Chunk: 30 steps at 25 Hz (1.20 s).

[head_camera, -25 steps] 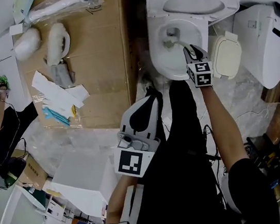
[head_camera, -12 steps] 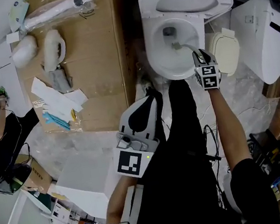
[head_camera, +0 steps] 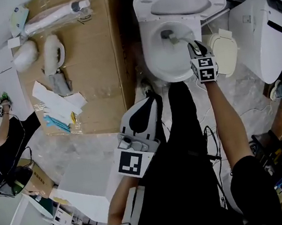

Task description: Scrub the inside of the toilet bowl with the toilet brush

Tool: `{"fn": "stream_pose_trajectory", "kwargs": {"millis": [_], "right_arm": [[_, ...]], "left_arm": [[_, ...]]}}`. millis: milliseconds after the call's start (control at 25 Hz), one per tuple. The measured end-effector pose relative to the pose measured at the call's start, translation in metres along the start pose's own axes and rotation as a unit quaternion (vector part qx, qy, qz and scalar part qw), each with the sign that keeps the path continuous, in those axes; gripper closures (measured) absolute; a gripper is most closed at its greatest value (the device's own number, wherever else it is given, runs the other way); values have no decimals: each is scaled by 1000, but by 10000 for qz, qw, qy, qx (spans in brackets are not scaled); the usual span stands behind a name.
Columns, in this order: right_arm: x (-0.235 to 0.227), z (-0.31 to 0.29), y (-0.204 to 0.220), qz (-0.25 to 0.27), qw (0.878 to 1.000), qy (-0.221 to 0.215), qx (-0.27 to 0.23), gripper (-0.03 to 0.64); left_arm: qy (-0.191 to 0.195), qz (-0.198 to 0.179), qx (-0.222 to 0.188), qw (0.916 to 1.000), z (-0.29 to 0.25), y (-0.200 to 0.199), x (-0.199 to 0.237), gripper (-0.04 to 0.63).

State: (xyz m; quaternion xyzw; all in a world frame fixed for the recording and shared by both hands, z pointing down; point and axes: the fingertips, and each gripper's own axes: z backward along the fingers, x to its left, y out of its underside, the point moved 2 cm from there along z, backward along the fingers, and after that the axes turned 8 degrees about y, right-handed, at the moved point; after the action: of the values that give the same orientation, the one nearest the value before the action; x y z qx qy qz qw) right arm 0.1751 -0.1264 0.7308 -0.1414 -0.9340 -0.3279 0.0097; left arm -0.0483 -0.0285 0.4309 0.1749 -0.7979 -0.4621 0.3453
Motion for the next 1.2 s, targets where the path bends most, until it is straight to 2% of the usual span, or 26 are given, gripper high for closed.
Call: {"fn": "stream_pose_trajectory", "kwargs": {"millis": [280,640,960,1200], "right_arm": [[-9,68,-32,-380,9990,77,-226,500],[-34,217,-115,-651,9926,235,-1002,500],[-61,354,-194,-689,9725,300,-2206,500],[-67,418,-213,-669,9613,328,-2651,500]], "left_arm": [[190,-176,-224,9994,0,-34,-20,588],[401,-594,-718,9948,8,-112,-55,588],[536,-944,-1090,9881,9,-172,-94,588],[621,-1223,-1241,9827,10,-194,-120,588]]}}
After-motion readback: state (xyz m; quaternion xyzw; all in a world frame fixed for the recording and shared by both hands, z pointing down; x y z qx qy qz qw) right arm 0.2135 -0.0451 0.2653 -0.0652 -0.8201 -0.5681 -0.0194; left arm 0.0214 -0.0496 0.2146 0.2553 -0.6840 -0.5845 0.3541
